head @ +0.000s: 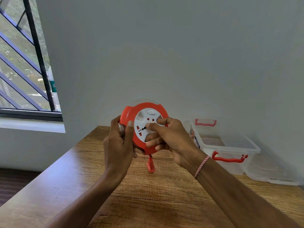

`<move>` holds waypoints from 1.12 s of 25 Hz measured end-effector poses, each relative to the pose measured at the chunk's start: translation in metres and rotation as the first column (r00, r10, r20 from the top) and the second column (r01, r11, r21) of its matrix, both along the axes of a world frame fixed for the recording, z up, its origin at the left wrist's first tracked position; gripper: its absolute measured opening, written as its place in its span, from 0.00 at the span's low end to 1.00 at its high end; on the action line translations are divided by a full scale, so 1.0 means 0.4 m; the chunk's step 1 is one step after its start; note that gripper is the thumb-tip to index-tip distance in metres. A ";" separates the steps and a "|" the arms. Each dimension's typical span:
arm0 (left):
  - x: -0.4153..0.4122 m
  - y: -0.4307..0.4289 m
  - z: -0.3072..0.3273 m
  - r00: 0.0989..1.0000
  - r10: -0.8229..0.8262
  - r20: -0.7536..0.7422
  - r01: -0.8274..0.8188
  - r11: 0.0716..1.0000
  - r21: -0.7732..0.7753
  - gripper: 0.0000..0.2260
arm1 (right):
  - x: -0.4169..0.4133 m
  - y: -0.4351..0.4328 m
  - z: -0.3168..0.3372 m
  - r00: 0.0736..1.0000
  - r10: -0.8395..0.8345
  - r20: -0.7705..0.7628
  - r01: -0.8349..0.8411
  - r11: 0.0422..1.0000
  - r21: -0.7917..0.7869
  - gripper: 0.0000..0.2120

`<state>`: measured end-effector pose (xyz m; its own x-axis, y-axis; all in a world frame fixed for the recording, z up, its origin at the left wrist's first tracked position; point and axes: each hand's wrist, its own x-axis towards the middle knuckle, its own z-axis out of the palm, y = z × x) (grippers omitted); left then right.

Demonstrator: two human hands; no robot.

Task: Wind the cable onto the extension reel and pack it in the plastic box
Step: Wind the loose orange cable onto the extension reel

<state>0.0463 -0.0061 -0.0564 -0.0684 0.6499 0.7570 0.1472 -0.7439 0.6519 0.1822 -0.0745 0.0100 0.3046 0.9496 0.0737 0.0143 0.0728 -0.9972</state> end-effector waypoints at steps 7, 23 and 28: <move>-0.003 0.007 0.001 0.995 -0.040 0.092 0.053 0.988 -0.144 0.19 | 0.028 -0.009 0.035 0.921 0.136 0.365 -0.133 0.991 -0.034 0.28; -0.028 0.052 0.014 0.933 -0.039 0.358 0.179 0.913 -0.367 0.15 | 0.089 0.037 -0.033 0.447 0.462 0.766 -0.379 0.873 -0.306 0.16; -0.028 0.050 0.015 0.946 -0.040 0.323 0.157 0.925 -0.345 0.14 | 0.110 0.045 -0.042 0.572 0.429 0.699 -0.335 0.900 -0.278 0.12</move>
